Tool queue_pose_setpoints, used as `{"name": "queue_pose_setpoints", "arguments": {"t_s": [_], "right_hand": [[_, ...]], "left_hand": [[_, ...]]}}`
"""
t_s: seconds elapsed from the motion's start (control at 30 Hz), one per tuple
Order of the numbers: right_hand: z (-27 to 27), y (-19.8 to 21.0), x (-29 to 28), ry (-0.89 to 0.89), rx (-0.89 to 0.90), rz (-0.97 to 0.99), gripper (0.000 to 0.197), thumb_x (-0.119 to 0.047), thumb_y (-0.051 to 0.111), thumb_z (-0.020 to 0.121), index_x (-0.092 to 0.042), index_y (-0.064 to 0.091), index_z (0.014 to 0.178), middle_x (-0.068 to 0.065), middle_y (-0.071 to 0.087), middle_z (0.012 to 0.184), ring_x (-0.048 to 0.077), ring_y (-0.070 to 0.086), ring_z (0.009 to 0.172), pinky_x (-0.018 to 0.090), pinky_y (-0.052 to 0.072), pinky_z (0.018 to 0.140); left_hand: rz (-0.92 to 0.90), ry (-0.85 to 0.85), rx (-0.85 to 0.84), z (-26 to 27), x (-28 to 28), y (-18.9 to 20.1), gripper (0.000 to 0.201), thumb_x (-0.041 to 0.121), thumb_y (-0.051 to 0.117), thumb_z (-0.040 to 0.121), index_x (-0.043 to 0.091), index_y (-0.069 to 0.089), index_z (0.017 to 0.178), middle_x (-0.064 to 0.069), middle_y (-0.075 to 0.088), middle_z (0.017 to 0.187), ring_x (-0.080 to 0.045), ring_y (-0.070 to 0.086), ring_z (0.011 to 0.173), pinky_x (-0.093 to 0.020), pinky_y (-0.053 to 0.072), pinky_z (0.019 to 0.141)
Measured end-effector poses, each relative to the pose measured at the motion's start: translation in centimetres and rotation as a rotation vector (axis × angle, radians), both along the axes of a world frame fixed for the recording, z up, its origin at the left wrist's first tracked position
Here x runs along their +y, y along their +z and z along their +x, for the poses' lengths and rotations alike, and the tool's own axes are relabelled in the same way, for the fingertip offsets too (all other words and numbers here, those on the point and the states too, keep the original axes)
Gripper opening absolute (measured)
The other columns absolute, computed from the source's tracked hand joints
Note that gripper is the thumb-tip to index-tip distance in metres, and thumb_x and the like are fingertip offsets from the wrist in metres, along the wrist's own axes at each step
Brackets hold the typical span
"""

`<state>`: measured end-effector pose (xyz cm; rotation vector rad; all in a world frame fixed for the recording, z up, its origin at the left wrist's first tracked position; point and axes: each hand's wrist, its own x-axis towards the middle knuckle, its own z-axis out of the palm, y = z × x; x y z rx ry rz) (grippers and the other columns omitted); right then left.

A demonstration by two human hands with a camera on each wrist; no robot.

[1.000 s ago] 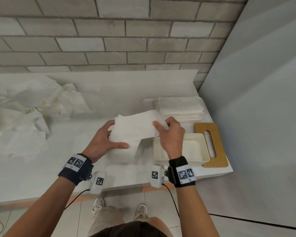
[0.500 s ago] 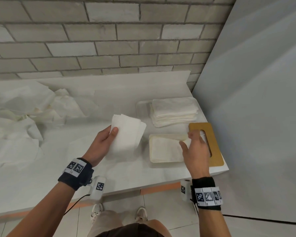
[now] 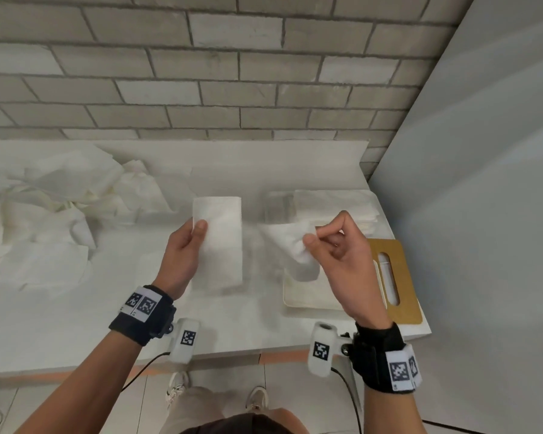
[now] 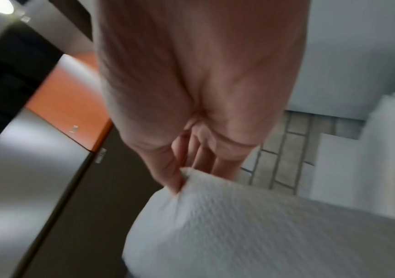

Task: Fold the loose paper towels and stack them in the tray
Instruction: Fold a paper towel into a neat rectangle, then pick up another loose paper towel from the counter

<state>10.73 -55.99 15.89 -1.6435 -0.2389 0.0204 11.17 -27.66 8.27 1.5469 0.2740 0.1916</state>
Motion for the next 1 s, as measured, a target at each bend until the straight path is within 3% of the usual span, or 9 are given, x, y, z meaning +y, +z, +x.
{"name": "queue_pose_setpoints", "arguments": {"t_s": [0.1, 0.17, 0.27, 0.33, 0.43, 0.67, 0.77, 0.9, 1.0], "right_hand": [[-0.6, 2.7, 0.2, 0.157, 0.012, 0.028, 0.018, -0.002, 0.068, 0.104, -0.01, 0.053, 0.108, -0.011, 0.072, 0.076, 0.008, 0.065, 0.068, 0.02, 0.049, 0.066], [-0.2, 3.2, 1.5, 0.164, 0.016, 0.042, 0.02, -0.006, 0.068, 0.105, -0.014, 0.054, 0.117, -0.001, 0.078, 0.091, 0.017, 0.072, 0.077, 0.033, 0.055, 0.068], [1.0, 1.2, 3.6, 0.058, -0.041, -0.019, 0.021, -0.014, 0.068, 0.107, -0.019, 0.056, 0.124, 0.009, 0.076, 0.116, 0.028, 0.076, 0.102, 0.053, 0.061, 0.086], [1.6, -0.3, 4.6, -0.051, -0.079, -0.076, 0.02, -0.017, 0.067, 0.107, -0.021, 0.057, 0.124, 0.0, 0.074, 0.116, 0.02, 0.075, 0.106, 0.052, 0.061, 0.09], [1.7, -1.6, 5.4, -0.21, -0.103, -0.094, 0.019, -0.014, 0.065, 0.107, -0.022, 0.058, 0.122, -0.011, 0.074, 0.116, 0.011, 0.074, 0.11, 0.047, 0.061, 0.092], [1.4, -2.0, 6.2, -0.296, -0.089, -0.07, 0.017, -0.014, 0.066, 0.107, -0.023, 0.06, 0.12, -0.008, 0.075, 0.106, 0.009, 0.074, 0.104, 0.038, 0.062, 0.089], [1.3, -2.3, 6.4, -0.296, -0.057, -0.056, 0.018, -0.015, 0.066, 0.107, -0.026, 0.06, 0.12, -0.005, 0.076, 0.104, 0.013, 0.075, 0.101, 0.04, 0.062, 0.089], [1.3, -2.5, 6.1, -0.279, 0.0, -0.01, 0.018, -0.015, 0.066, 0.107, -0.026, 0.06, 0.12, -0.001, 0.078, 0.11, 0.018, 0.075, 0.105, 0.046, 0.061, 0.096], [1.4, -2.7, 5.5, -0.276, 0.022, 0.025, 0.018, -0.016, 0.066, 0.107, -0.026, 0.059, 0.121, 0.0, 0.078, 0.114, 0.02, 0.075, 0.11, 0.049, 0.06, 0.101]], "left_hand": [[-0.005, -0.043, 0.006, -0.1, -0.6, 0.8, 0.029, 0.023, 0.046, 0.114, 0.007, 0.068, 0.123, 0.007, 0.08, 0.103, -0.007, 0.074, 0.093, -0.021, 0.057, 0.077], [-0.044, -0.111, 0.039, -0.1, -2.0, 1.3, 0.029, 0.023, 0.045, 0.114, 0.012, 0.071, 0.122, 0.004, 0.08, 0.111, -0.012, 0.074, 0.102, -0.026, 0.058, 0.086], [-0.186, -0.182, 0.073, -0.2, -4.1, 1.8, 0.032, 0.021, 0.045, 0.114, 0.018, 0.072, 0.129, -0.004, 0.075, 0.13, -0.023, 0.07, 0.123, -0.041, 0.052, 0.105], [-0.318, -0.198, 0.082, -0.3, -5.2, 2.1, 0.035, 0.023, 0.045, 0.113, 0.011, 0.069, 0.136, -0.012, 0.069, 0.14, -0.03, 0.064, 0.133, -0.045, 0.046, 0.113], [-0.444, -0.199, 0.119, -0.6, -6.1, 2.9, 0.041, 0.026, 0.042, 0.112, 0.003, 0.063, 0.138, -0.018, 0.068, 0.14, -0.029, 0.066, 0.129, -0.042, 0.05, 0.11], [-0.455, -0.214, 0.158, -0.8, -6.9, 2.6, 0.061, 0.05, 0.028, 0.113, 0.009, 0.06, 0.146, -0.016, 0.067, 0.141, -0.033, 0.061, 0.136, -0.051, 0.043, 0.117], [-0.382, -0.232, 0.125, -0.9, -7.3, 2.8, 0.065, 0.053, 0.025, 0.112, 0.01, 0.064, 0.141, -0.016, 0.071, 0.136, -0.031, 0.065, 0.131, -0.046, 0.049, 0.11], [-0.295, -0.235, 0.094, -0.7, -8.1, 3.2, 0.057, 0.044, 0.028, 0.114, 0.008, 0.067, 0.134, -0.011, 0.077, 0.125, -0.025, 0.072, 0.119, -0.026, 0.059, 0.088], [-0.3, -0.236, 0.115, -0.4, -8.4, 3.3, 0.052, 0.041, 0.03, 0.115, 0.011, 0.07, 0.13, -0.01, 0.078, 0.121, -0.024, 0.075, 0.114, -0.025, 0.06, 0.083]]}}
